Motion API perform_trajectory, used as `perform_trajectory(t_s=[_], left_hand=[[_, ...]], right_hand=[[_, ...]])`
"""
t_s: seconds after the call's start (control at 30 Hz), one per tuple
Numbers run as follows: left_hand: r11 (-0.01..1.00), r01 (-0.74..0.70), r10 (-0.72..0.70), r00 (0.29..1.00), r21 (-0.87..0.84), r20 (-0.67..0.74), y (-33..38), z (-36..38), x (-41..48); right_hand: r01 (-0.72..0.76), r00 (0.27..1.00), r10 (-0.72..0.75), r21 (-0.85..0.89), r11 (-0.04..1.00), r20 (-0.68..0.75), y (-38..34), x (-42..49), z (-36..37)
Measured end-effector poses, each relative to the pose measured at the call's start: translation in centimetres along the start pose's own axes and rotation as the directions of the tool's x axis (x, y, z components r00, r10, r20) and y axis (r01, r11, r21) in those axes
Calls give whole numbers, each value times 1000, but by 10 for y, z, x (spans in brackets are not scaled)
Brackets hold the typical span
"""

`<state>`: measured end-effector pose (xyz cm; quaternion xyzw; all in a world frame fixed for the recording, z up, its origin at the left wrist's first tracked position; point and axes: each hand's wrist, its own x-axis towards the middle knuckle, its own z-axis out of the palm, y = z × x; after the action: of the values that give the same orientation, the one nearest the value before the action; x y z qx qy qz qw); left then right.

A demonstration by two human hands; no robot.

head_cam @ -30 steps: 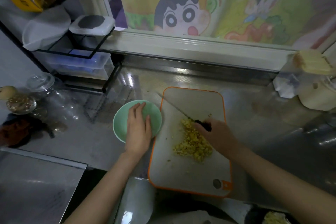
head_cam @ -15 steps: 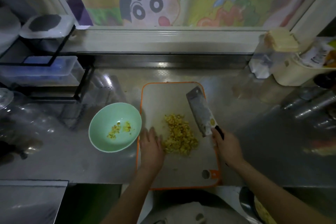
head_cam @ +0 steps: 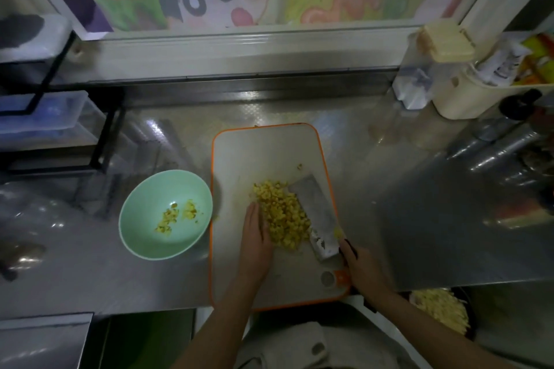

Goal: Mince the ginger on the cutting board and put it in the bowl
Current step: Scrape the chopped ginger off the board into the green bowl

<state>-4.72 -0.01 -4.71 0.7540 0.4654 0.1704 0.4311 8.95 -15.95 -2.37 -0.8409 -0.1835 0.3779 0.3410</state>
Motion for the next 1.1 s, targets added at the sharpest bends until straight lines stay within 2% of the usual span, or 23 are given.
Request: perform_trajectory(t_s=[0.13,0.2,0.5,0.63,0.87,1.1], left_hand=[[998,-45,47,998,-41,44,10,7,5],[997,-54,57,997,-54,57,14,12,9],[997,-48,52,996,-56,77,27,19,18],[998,-51,54,996,-43,65,29,22,24],[996,-91,92,995,-14,32,41,23,31],[990,-138,138,990,17,-25,60,20,35]], right_hand=[[13,999,-11,-37,999,46,-1,2,10],[-11,999,10,11,1000,44,-1,4,15],[-13,997,13,-4,1000,76,-4,10,27],[12,994,-11,-6,1000,110,-10,13,26],[97,994,-98,23,995,41,-21,16,15],[75,996,-80,98,992,50,-29,15,11]])
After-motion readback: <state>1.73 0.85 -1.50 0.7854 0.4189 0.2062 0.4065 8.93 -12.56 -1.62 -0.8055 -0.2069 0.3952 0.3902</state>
